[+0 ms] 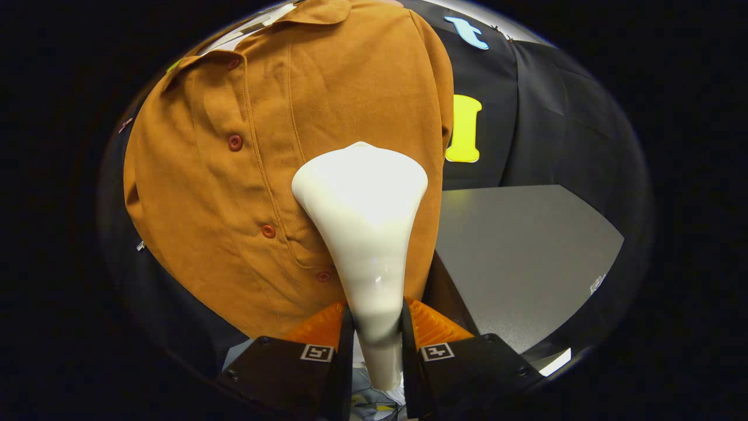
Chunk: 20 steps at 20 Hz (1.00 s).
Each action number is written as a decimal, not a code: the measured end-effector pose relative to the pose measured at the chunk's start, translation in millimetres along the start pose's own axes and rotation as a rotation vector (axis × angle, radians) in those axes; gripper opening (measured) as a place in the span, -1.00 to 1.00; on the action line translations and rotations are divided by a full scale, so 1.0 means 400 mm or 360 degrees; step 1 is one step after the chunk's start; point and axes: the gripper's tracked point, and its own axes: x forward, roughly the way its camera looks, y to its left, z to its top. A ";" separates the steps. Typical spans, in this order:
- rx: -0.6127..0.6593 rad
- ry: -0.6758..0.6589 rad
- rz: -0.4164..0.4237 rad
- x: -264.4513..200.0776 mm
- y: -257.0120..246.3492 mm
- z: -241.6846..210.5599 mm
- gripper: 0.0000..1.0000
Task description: Iron the clothes twice with a garment steamer, once on the left side and once on the right side.
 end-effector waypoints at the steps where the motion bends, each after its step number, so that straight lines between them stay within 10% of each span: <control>1: 0.0006 0.0021 -0.0001 0.004 -0.004 -0.013 -0.22; 20: 0.0105 0.0129 -0.0010 -0.030 -0.051 -0.083 -0.22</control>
